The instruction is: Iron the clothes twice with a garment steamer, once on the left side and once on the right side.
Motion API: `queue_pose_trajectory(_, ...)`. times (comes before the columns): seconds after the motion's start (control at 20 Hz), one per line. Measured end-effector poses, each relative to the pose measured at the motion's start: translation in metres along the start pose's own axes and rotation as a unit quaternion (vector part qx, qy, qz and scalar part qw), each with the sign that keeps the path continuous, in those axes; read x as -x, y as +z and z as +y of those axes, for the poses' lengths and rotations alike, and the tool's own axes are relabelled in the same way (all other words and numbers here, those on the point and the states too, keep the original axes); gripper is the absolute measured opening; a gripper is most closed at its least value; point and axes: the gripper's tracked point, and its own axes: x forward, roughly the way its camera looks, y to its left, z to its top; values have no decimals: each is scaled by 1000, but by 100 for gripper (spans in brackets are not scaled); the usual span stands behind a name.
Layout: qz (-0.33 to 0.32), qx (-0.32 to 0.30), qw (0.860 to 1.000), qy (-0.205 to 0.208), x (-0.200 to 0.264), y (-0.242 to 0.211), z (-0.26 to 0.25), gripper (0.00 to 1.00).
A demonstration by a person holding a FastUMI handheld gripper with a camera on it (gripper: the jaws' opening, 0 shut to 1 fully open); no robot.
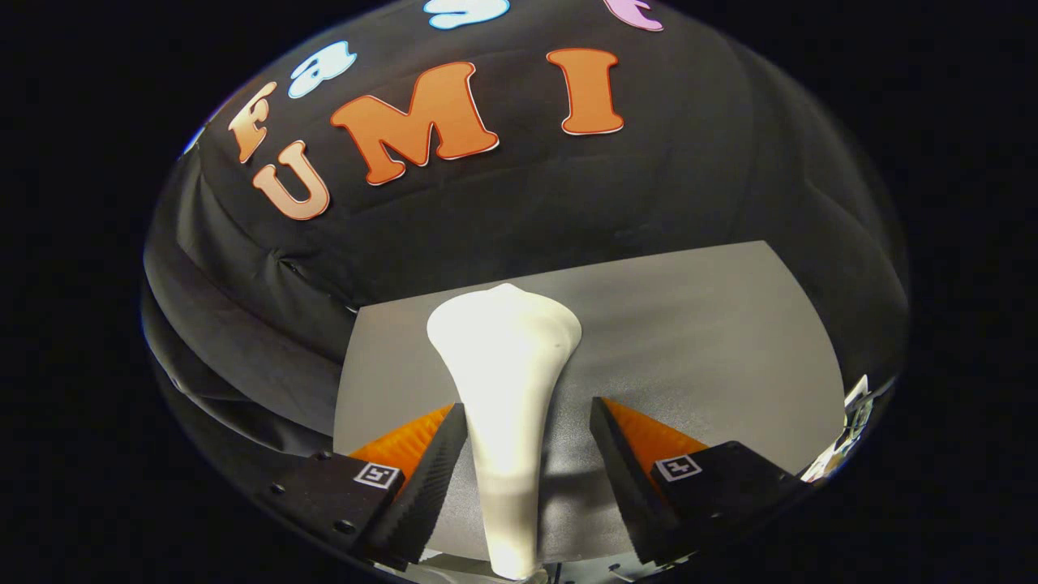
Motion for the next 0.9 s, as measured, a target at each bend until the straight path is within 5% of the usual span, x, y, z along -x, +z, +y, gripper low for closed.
queue_pose_trajectory(0.5,49,-25,998,16,-14,-16,11,62)
queue_pose_trajectory(0.75,25,-35,999,8,-12,-14,5,48)
queue_pose_trajectory(0.9,-9,-41,999,9,-3,-7,5,49)
